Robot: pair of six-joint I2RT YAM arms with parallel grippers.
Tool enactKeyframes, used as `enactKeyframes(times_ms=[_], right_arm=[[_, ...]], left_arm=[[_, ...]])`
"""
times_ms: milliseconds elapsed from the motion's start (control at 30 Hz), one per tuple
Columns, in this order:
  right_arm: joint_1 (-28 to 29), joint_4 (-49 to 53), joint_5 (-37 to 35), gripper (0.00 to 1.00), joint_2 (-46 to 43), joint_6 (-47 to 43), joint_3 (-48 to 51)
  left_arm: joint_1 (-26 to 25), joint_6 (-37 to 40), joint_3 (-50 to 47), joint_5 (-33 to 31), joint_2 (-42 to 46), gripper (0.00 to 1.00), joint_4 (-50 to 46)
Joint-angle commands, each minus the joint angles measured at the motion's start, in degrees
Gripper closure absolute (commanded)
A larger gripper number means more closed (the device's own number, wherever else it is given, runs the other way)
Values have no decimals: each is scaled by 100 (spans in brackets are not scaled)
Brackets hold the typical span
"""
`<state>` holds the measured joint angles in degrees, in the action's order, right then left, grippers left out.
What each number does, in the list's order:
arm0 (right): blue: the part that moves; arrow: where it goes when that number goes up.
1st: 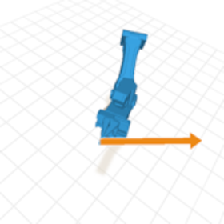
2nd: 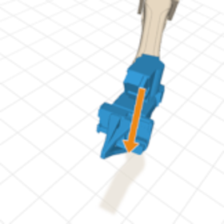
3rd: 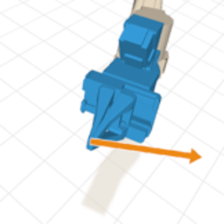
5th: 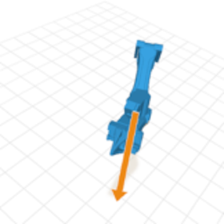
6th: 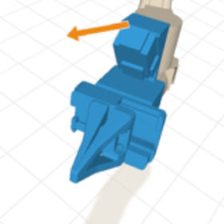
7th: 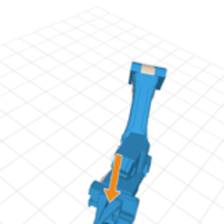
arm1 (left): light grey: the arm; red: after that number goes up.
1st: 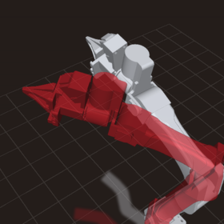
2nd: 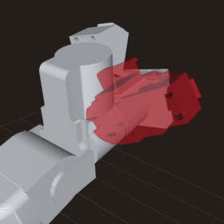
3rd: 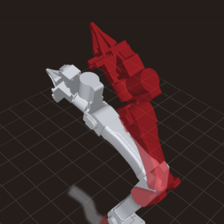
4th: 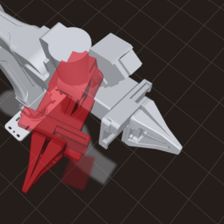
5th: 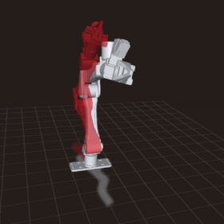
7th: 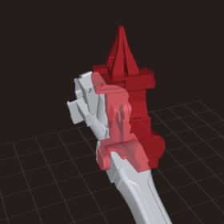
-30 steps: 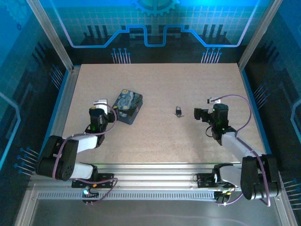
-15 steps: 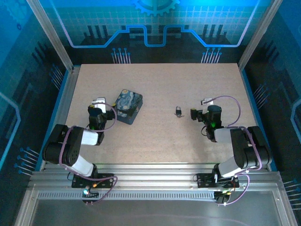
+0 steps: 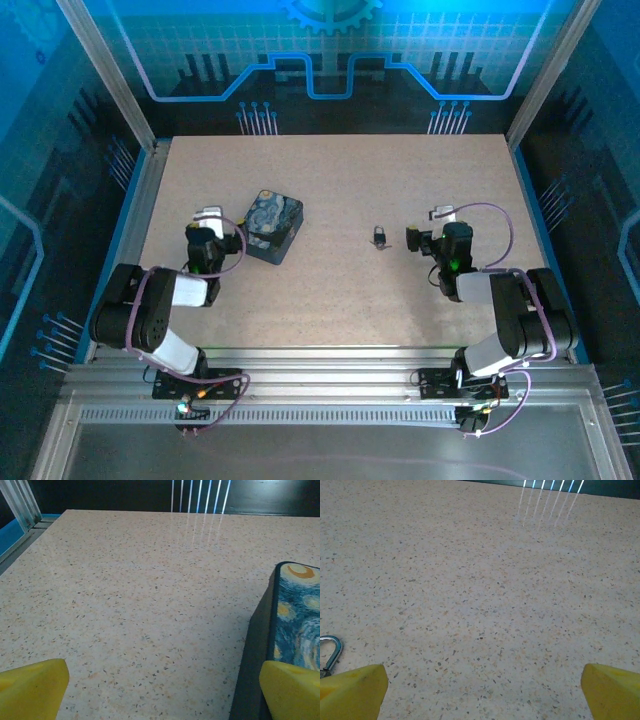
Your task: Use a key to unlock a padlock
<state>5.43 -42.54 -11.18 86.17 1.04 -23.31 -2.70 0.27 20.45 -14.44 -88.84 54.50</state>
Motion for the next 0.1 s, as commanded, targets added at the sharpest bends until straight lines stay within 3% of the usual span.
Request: enactKeyframes(times_ms=[0,67], right_arm=[[-36,-265,-63,0,1,-7,-55],[-43,-263,-60,0,5,-3,-51]], left_arm=[[77,-80,116,230,-19,1,-64],[77,-80,109,237,-18,1,-62]])
